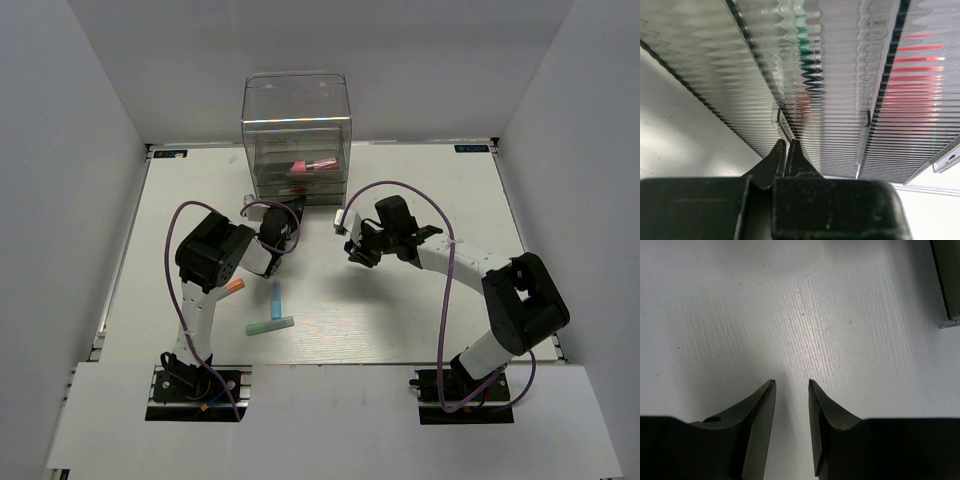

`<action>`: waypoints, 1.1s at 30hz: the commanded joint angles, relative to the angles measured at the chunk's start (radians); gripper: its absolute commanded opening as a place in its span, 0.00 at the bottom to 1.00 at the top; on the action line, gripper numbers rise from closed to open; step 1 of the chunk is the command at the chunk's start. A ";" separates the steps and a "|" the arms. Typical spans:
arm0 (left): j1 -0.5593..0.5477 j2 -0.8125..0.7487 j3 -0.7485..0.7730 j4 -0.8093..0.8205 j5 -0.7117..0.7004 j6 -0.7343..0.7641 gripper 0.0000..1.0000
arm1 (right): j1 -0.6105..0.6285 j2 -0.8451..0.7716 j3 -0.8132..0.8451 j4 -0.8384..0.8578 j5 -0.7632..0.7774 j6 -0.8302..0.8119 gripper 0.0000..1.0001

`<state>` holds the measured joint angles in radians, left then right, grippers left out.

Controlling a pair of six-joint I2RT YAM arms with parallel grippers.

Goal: Sort the stationery into containers
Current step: Open the drawer in the storage box.

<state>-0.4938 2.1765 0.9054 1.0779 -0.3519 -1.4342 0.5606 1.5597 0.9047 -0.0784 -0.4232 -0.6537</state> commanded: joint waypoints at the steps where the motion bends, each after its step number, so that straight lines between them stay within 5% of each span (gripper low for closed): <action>1: 0.003 -0.015 -0.003 0.036 -0.007 0.027 0.00 | -0.007 -0.024 -0.007 0.019 -0.023 -0.001 0.38; 19: -0.034 -0.178 -0.246 0.074 0.076 0.038 0.00 | -0.004 -0.021 0.014 -0.003 -0.051 -0.011 0.42; 21: -0.034 -0.216 -0.246 0.022 0.085 0.038 0.00 | -0.002 -0.029 0.016 -0.003 -0.052 -0.015 0.48; 24: -0.034 -0.234 -0.218 -0.084 0.103 0.047 0.00 | -0.004 -0.033 0.013 0.015 -0.037 0.000 0.78; 25: -0.034 -0.248 -0.206 -0.098 0.103 0.061 0.02 | -0.004 -0.035 0.017 0.022 -0.035 -0.003 0.90; 26: -0.034 -0.257 -0.194 -0.133 0.128 0.061 0.17 | -0.004 -0.036 0.017 0.026 -0.032 0.006 0.90; 30: -0.025 -0.283 -0.181 -0.205 0.146 0.072 0.51 | -0.004 -0.027 0.045 0.025 -0.040 0.055 0.90; 33: -0.025 -0.319 -0.154 -0.278 0.156 0.081 0.60 | -0.004 -0.003 0.095 -0.027 -0.072 0.080 0.90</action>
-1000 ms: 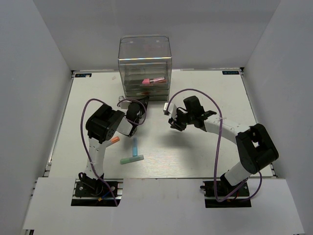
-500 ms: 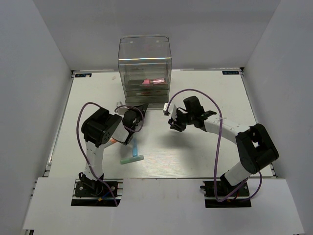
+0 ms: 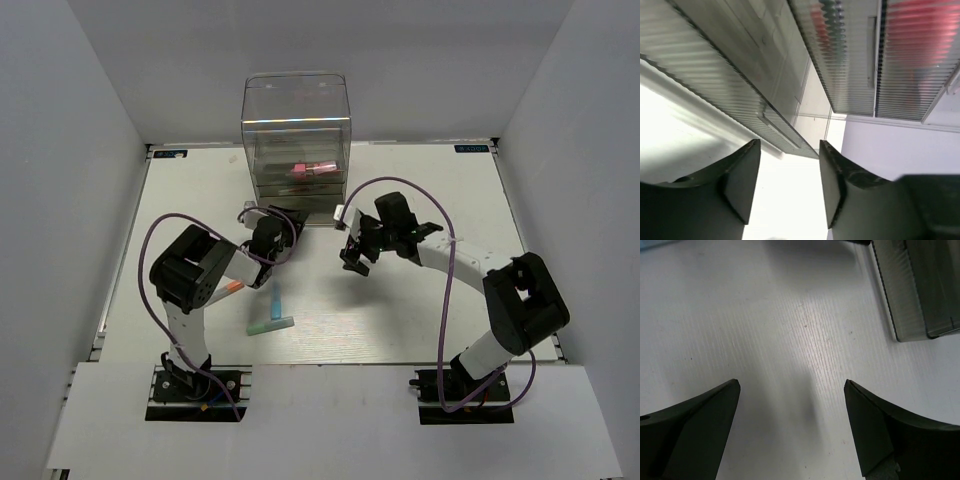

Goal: Sort the stationery into containers
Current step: Open the drawer in the storage box, then pick up the pen from the center of the board.

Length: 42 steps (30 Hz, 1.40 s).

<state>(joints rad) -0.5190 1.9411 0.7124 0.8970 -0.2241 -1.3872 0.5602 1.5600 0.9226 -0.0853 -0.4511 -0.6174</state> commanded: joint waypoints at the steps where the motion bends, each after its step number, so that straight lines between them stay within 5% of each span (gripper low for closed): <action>1: 0.001 -0.093 0.039 -0.116 0.037 0.048 0.61 | -0.003 0.020 0.090 -0.054 -0.055 0.045 0.90; 8: 0.001 -0.185 0.084 -0.328 0.110 0.111 0.65 | 0.000 -0.026 0.081 -0.076 -0.176 -0.066 0.86; 12: 0.001 -0.251 0.094 -0.469 0.144 0.171 0.65 | 0.004 -0.051 0.094 -0.229 -0.349 -0.283 0.69; 15: 0.001 -0.333 0.052 -0.512 0.144 0.212 0.63 | 0.033 -0.045 0.111 -0.402 -0.472 -0.496 0.48; 17: 0.001 -0.388 0.012 -0.561 0.144 0.238 0.48 | 0.085 -0.026 0.116 -0.432 -0.454 -0.558 0.35; 20: 0.001 -0.523 -0.051 -0.622 0.112 0.287 0.22 | 0.133 -0.008 0.105 -0.416 -0.414 -0.559 0.47; 23: 0.001 -0.674 -0.097 -0.745 0.077 0.319 0.18 | 0.237 0.018 0.094 -0.349 -0.387 -0.523 0.59; 25: 0.001 -0.750 -0.106 -0.831 0.040 0.330 0.27 | 0.299 0.052 0.099 -0.308 -0.362 -0.493 0.62; 27: 0.013 -0.858 -0.119 -0.987 0.002 0.330 0.52 | 0.328 0.073 0.101 -0.257 -0.313 -0.412 0.66; 30: 0.013 -0.979 -0.108 -1.225 -0.082 0.301 0.71 | 0.394 0.132 0.120 -0.174 -0.214 -0.306 0.66; 34: 0.013 -1.111 -0.122 -1.467 -0.132 0.194 0.78 | 0.466 0.215 0.162 -0.101 -0.143 -0.193 0.66; 42: 0.013 -1.321 -0.169 -1.624 -0.182 0.102 0.79 | 0.538 0.296 0.214 -0.027 -0.012 -0.101 0.66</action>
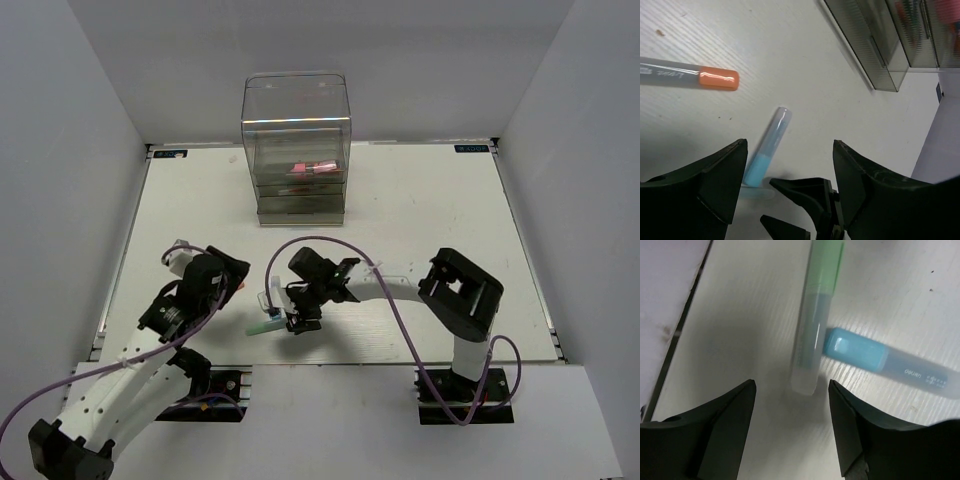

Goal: Sort the stationery into containers
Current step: Pick up the pen from the center of the board, then place the pen in the drawer.

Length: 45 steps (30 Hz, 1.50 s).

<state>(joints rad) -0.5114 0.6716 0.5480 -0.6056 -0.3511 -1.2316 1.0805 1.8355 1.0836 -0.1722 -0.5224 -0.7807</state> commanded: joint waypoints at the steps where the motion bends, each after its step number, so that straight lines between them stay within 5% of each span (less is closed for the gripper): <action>1: 0.005 -0.062 -0.005 -0.149 -0.069 -0.054 0.79 | 0.021 0.025 0.059 0.060 0.062 0.070 0.66; 8: 0.005 -0.086 -0.005 -0.244 -0.080 -0.140 0.79 | 0.082 0.082 0.093 0.063 0.087 0.109 0.61; 11: 0.005 -0.075 -0.005 -0.275 -0.080 -0.193 0.79 | 0.093 0.087 0.085 0.054 0.085 0.113 0.47; 15: 0.005 -0.053 -0.014 -0.275 -0.060 -0.241 0.79 | 0.082 0.064 0.073 0.019 0.087 0.110 0.13; 18: 0.005 -0.033 -0.014 -0.264 -0.051 -0.278 0.80 | 0.070 0.003 0.018 0.005 0.108 0.094 0.00; 25: 0.005 0.057 -0.042 -0.249 -0.029 -0.422 0.85 | -0.025 -0.282 -0.119 0.014 0.153 0.017 0.00; 31: 0.005 0.154 -0.031 -0.240 -0.060 -0.474 0.99 | -0.131 -0.398 -0.166 0.082 0.272 -0.034 0.00; 45: 0.014 0.428 0.122 -0.270 -0.132 -0.485 0.99 | -0.398 0.013 0.281 0.182 0.383 -0.300 0.00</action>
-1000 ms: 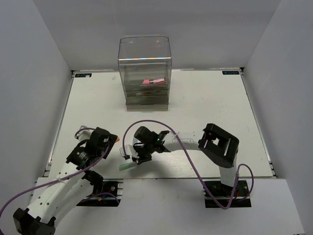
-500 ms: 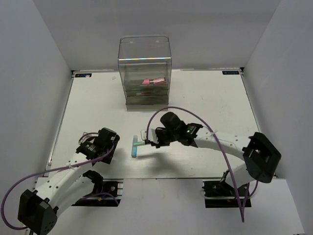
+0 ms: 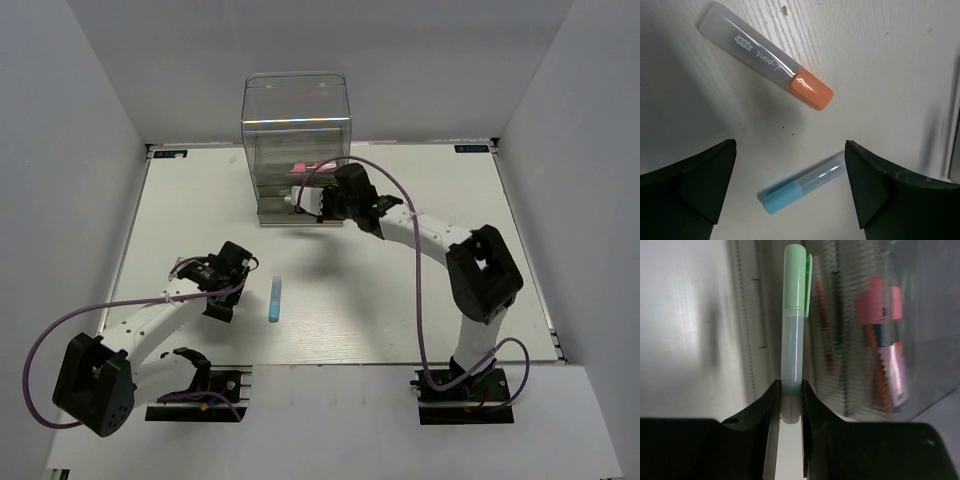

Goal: Sort the stationery into containers
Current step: Place the pen in the drawer.

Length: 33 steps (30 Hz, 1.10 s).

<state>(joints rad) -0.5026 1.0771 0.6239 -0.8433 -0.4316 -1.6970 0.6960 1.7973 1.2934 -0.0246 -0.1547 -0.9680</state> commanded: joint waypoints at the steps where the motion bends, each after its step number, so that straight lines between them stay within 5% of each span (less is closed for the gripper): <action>1: 0.006 0.032 0.059 -0.043 -0.052 -0.020 0.99 | -0.018 0.065 0.131 0.028 0.009 -0.141 0.00; 14: 0.006 0.167 0.109 -0.089 -0.088 -0.010 0.99 | -0.061 0.287 0.392 -0.201 -0.040 -0.267 0.00; 17: 0.015 0.208 0.140 -0.122 -0.098 -0.010 0.99 | -0.062 0.310 0.418 -0.230 -0.031 -0.244 0.37; 18: 0.015 0.208 0.155 -0.132 -0.107 0.000 0.99 | -0.066 0.309 0.419 -0.233 -0.032 -0.241 0.40; 28: 0.036 0.410 0.301 -0.301 -0.139 -0.042 0.99 | -0.064 0.205 0.324 -0.229 -0.120 -0.091 0.48; 33: 0.081 0.463 0.301 -0.220 -0.052 -0.052 0.99 | -0.067 0.076 0.146 -0.195 -0.170 -0.029 0.48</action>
<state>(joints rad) -0.4492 1.5368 0.9028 -1.0687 -0.5041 -1.7168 0.6342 1.9781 1.5040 -0.2501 -0.2638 -1.0683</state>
